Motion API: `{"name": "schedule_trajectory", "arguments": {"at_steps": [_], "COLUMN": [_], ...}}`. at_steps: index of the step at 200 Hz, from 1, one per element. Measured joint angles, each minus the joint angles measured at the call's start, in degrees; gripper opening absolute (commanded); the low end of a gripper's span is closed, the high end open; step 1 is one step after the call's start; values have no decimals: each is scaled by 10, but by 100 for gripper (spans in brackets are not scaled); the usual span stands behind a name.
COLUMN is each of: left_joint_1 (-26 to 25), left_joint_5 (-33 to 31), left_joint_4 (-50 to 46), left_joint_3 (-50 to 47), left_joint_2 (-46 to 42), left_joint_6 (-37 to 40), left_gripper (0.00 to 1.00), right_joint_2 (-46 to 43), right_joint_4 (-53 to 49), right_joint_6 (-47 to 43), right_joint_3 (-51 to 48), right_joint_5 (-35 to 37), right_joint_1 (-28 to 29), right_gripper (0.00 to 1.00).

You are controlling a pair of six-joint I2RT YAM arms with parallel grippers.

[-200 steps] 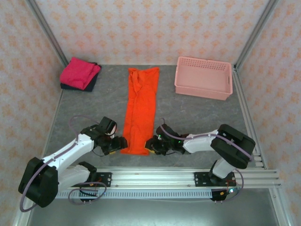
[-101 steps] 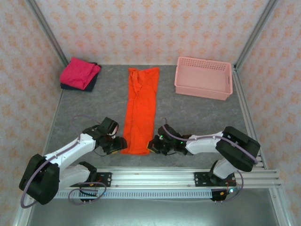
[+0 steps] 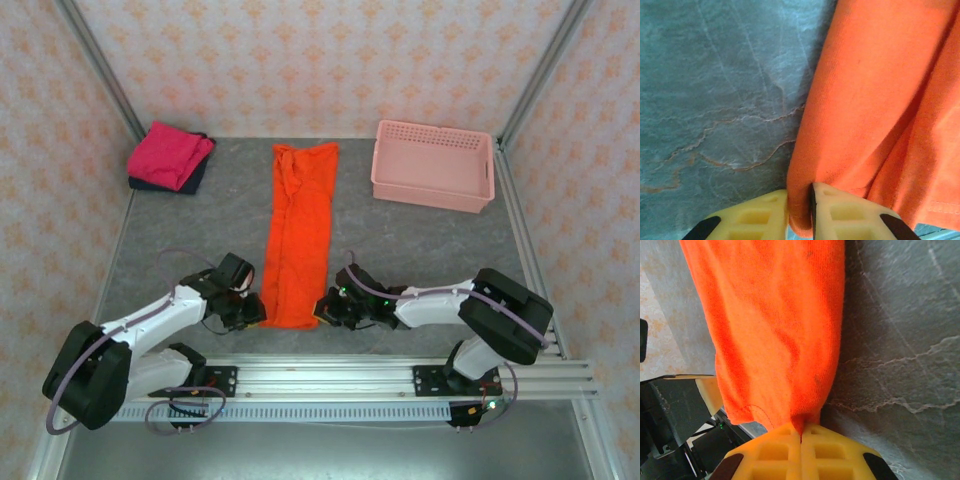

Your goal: Fold and stack the t-shirts

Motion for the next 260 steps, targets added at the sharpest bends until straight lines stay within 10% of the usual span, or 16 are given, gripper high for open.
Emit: {"name": "schedule_trajectory", "arguments": {"at_steps": [102, 154, 260], "left_joint_1": [0, 0, -23], "left_joint_5": [11, 17, -7], "left_joint_4": [5, 10, -61], "left_joint_3": [-1, -1, 57], "left_joint_2": [10, 12, -57], "left_joint_6": [2, 2, 16], "left_gripper": [8, 0, 0], "right_joint_2": [-11, 16, -156], "right_joint_4": [-10, 14, -100], "right_joint_6": [28, 35, -13], "right_joint_3": [-28, -23, -20], "right_joint_5": [-3, -11, 60], "right_joint_1": [7, 11, 11], "right_gripper": [29, 0, 0]}}
